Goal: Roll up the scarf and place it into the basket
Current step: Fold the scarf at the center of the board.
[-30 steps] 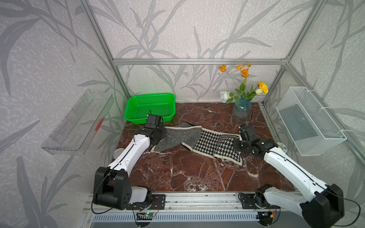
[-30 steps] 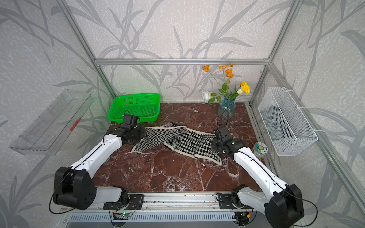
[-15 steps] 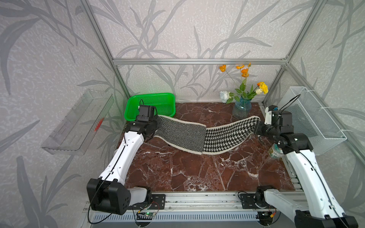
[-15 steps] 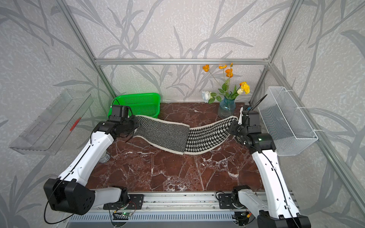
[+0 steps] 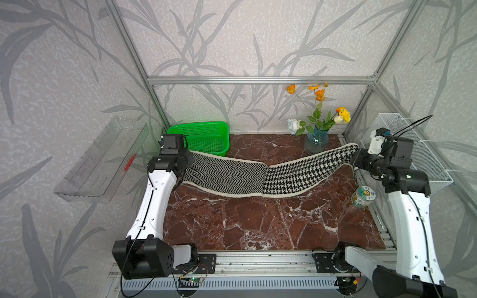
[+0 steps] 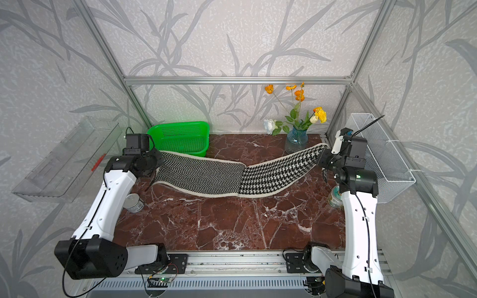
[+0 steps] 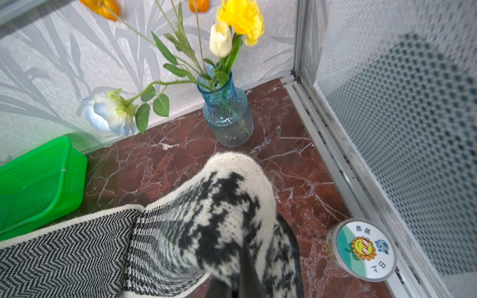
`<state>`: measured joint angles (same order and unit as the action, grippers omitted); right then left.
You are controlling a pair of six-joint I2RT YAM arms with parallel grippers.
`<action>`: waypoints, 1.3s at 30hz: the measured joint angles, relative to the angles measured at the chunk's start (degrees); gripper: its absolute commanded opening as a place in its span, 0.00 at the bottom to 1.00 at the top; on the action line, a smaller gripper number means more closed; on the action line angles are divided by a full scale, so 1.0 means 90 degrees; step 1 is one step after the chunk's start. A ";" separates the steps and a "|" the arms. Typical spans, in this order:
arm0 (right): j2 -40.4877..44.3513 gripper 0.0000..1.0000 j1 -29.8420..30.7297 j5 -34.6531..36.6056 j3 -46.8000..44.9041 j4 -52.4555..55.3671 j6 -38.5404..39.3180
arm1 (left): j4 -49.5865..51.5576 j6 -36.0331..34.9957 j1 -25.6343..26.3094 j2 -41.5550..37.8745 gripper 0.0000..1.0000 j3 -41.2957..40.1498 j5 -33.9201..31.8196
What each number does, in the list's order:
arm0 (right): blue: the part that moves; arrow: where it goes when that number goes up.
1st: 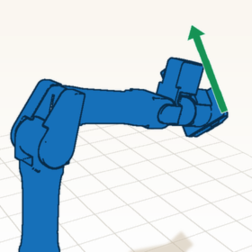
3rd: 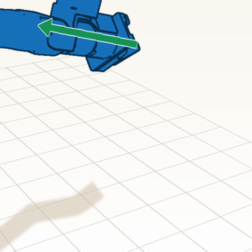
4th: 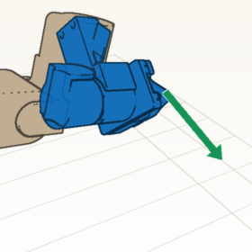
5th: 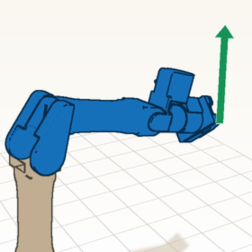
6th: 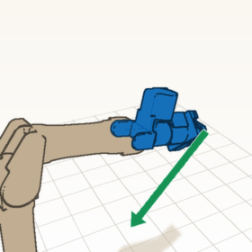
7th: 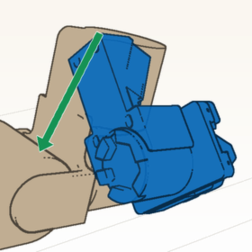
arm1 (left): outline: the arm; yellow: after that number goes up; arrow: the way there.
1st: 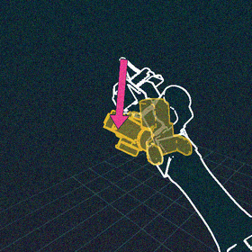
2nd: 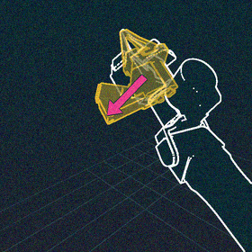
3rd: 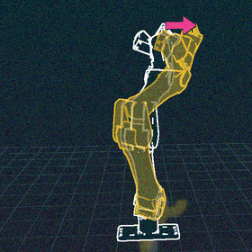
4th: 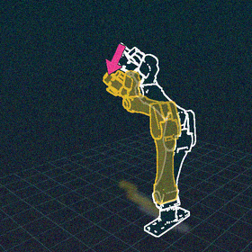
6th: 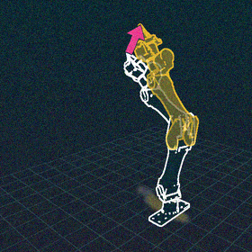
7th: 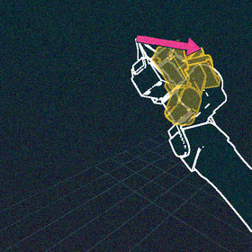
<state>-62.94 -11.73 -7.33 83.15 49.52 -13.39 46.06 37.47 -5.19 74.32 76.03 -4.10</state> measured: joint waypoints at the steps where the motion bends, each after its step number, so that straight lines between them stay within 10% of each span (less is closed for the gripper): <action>1: -0.0015 0.02 -0.0051 -0.0022 0.0124 0.0022 -0.0002 | 0.0010 0.0000 -0.0083 0.0002 0.17 0.0000 -0.0002; 18: 0.0027 0.06 -0.0503 0.0294 0.3223 0.1154 -0.0039 | -0.0044 0.0085 -0.0296 0.0214 0.19 0.0104 0.0206; 25: 0.0041 0.06 -0.0503 -0.0253 0.2346 0.1022 -0.0306 | -0.0216 -0.0085 -0.0347 0.0168 0.48 -0.0364 0.0328; 27: 0.0068 0.06 -0.0503 -0.0551 0.1853 0.0872 -0.0461 | -0.0192 -0.0126 -0.0350 0.0168 0.63 -0.0539 0.0304; 29: 0.0056 0.06 -0.0503 -0.0903 0.1365 0.0680 -0.0612 | -0.0170 -0.0175 -0.0350 0.0151 0.99 -0.0714 0.0189; 39: 0.0087 0.05 -0.0134 -0.1892 0.0607 -0.0245 -0.1219 | -0.0019 -0.0202 -0.0355 -0.0257 1.00 -0.0923 -0.0367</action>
<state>-62.15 -12.93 -24.36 88.62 47.31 -24.36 45.89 35.66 -8.38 72.01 67.72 -7.40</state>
